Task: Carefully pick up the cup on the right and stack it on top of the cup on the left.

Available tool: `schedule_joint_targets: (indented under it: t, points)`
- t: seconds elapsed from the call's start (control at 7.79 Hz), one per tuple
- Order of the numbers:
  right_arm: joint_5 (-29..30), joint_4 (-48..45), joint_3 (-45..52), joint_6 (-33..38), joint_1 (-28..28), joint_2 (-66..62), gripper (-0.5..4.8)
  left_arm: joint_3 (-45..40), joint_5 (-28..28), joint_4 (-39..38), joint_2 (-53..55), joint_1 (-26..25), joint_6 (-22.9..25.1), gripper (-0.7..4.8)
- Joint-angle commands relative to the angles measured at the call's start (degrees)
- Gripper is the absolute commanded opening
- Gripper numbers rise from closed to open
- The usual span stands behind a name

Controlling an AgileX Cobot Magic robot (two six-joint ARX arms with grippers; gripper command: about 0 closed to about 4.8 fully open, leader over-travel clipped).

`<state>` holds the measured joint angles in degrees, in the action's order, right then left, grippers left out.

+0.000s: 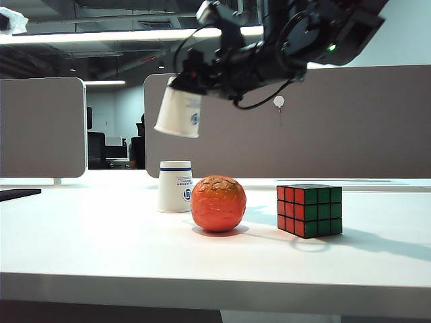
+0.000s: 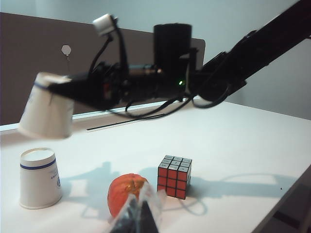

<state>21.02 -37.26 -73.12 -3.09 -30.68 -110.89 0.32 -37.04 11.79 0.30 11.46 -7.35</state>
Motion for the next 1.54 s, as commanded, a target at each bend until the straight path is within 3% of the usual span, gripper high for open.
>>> schedule_joint_targets:
  t: [0.13, 0.9, 1.03, 1.54]
  points:
    - [-1.6, 0.8, -1.9, -0.6, -1.3, -2.4, 2.51, 0.2, -0.1, 0.7, 0.0, 0.0, -0.2, -0.04]
    - [-4.3, 3.3, -6.5, -3.1, -1.1, -6.0, 2.51, 0.2, -0.2, 0.7, 0.0, 0.0, -0.2, -0.04]
    - [-7.0, 8.5, -10.5, -3.1, -0.3, -9.1, 2.52, 0.2, -0.3, 0.7, 0.0, 0.0, -0.2, -0.04]
    - [-4.1, 8.4, -10.5, -3.1, -1.1, -9.1, 2.51, 0.2, -0.3, 0.7, 0.0, 0.0, -0.2, -0.04]
